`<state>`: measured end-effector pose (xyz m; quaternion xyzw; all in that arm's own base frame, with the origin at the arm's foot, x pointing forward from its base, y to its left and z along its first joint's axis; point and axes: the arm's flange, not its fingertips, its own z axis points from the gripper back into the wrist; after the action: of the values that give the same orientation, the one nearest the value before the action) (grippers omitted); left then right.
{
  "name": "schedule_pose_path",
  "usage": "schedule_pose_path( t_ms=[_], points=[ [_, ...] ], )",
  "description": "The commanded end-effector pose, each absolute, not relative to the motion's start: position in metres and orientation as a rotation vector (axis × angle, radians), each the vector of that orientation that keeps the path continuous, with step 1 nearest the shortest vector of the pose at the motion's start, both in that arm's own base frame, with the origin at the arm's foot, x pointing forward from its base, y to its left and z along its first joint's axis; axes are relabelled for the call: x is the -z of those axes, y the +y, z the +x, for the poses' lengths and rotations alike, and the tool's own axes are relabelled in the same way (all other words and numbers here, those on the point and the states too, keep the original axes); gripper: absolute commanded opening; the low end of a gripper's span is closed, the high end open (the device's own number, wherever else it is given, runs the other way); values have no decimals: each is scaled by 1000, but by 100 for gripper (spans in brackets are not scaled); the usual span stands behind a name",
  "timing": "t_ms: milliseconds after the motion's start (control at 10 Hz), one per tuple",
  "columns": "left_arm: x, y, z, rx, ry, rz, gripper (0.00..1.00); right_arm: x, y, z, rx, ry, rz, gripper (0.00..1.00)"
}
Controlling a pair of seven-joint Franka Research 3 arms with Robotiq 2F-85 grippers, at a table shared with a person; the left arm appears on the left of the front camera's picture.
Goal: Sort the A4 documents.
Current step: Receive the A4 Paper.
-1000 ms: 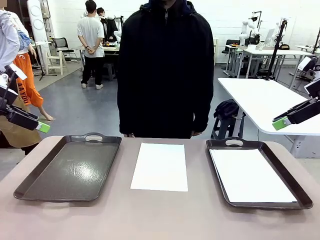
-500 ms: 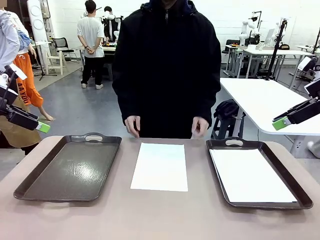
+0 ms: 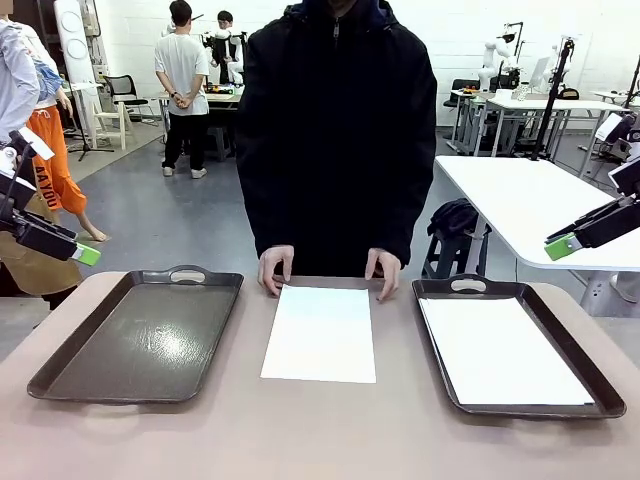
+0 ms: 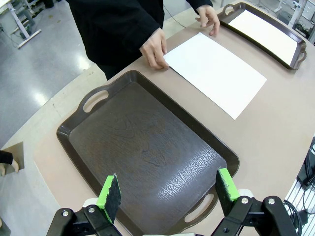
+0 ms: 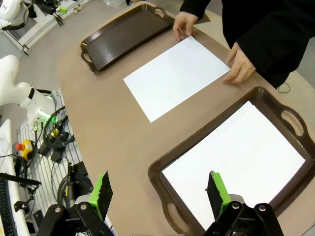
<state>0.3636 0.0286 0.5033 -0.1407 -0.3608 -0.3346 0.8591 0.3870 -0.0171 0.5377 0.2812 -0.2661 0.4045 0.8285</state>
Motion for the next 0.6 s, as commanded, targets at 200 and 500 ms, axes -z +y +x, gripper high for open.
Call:
schedule_pose_path(
  t_ms=[200,500],
  points=[
    [-501,32,365,722,-764,-307,100,-537,-16,387,-863,-565,600,100],
    [-501,32,365,722,-764,-307,100,-537,-16,387,-863,-565,600,100]
  ],
)
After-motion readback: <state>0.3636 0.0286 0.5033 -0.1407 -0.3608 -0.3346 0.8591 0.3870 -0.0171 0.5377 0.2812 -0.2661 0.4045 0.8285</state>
